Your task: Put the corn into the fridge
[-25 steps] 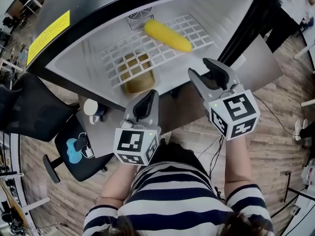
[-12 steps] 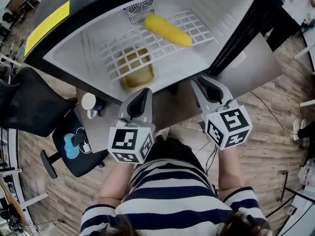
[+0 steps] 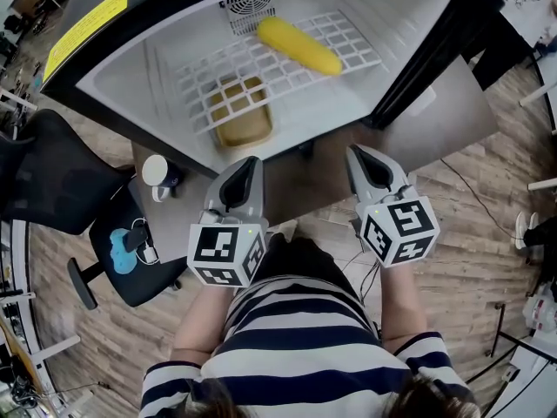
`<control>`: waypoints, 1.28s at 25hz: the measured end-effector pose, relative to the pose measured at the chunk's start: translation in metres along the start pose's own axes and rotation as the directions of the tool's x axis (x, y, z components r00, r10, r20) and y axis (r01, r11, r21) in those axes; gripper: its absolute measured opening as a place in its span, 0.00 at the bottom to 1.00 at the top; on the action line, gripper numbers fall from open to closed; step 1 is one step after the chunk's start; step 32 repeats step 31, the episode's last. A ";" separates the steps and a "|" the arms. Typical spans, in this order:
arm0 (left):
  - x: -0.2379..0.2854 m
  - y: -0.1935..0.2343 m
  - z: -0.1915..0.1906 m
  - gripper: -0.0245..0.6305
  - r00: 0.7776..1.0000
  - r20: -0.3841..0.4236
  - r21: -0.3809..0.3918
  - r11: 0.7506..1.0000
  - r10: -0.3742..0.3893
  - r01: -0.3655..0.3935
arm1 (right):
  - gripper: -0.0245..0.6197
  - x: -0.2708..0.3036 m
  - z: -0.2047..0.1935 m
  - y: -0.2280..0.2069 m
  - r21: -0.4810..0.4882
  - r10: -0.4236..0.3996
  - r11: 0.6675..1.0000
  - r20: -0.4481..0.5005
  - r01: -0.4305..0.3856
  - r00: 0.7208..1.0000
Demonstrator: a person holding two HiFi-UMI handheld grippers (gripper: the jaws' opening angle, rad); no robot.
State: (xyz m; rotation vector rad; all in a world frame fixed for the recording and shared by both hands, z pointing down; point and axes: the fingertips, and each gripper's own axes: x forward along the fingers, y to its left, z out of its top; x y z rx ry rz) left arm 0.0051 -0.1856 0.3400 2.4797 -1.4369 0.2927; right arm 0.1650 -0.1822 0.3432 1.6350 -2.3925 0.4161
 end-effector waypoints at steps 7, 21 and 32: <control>-0.009 0.006 -0.011 0.04 0.999 -0.022 -0.014 1.000 0.023 -0.023 | 0.03 -0.002 -0.019 0.002 -0.018 -0.031 0.999 -0.036 0.030 0.999; -0.020 0.014 -0.020 0.04 0.998 -0.048 -0.009 0.999 0.046 -0.046 | 0.03 0.004 -0.020 0.015 0.013 0.014 1.000 -0.038 -0.014 0.999; -0.023 0.018 -0.019 0.04 0.998 -0.050 0.003 0.999 0.043 -0.043 | 0.03 0.014 -0.024 0.024 0.030 0.046 0.999 -0.051 -0.045 0.998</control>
